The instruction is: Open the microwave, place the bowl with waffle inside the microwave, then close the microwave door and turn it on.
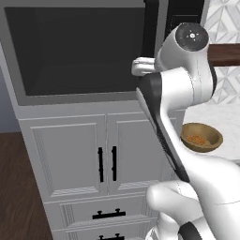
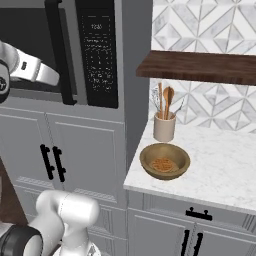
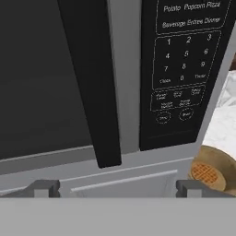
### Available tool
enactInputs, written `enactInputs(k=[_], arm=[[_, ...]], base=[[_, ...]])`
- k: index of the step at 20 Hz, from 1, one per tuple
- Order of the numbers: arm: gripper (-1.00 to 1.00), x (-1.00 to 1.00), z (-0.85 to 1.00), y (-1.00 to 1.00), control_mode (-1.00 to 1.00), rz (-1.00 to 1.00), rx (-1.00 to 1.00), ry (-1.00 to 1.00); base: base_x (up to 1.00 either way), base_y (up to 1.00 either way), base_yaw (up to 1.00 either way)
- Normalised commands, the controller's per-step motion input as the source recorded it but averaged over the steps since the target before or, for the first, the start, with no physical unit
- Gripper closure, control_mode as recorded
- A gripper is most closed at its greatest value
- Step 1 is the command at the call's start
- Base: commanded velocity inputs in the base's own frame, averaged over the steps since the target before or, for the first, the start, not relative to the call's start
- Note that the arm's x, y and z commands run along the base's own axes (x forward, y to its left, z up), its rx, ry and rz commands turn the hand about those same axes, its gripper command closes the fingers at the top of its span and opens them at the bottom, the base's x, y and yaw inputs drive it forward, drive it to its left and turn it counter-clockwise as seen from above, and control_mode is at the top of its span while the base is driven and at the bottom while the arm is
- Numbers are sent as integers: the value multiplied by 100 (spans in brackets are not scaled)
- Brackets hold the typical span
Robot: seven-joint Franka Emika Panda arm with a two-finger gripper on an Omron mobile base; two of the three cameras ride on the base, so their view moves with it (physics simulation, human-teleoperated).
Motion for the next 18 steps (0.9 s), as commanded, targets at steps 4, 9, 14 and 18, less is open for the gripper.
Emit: enactInputs(k=[4,9,14,18], arm=[[-100,49,-32,-4,-100,-1,-6,0],[-100,40,-22,-16,-100,0,0,0],[-100,35,-9,0,-100,0,-3,-3],[-100,35,-16,0,-100,0,-8,-3]], base=[[0,0,0],[0,0,0],[0,0,0],[0,0,0]])
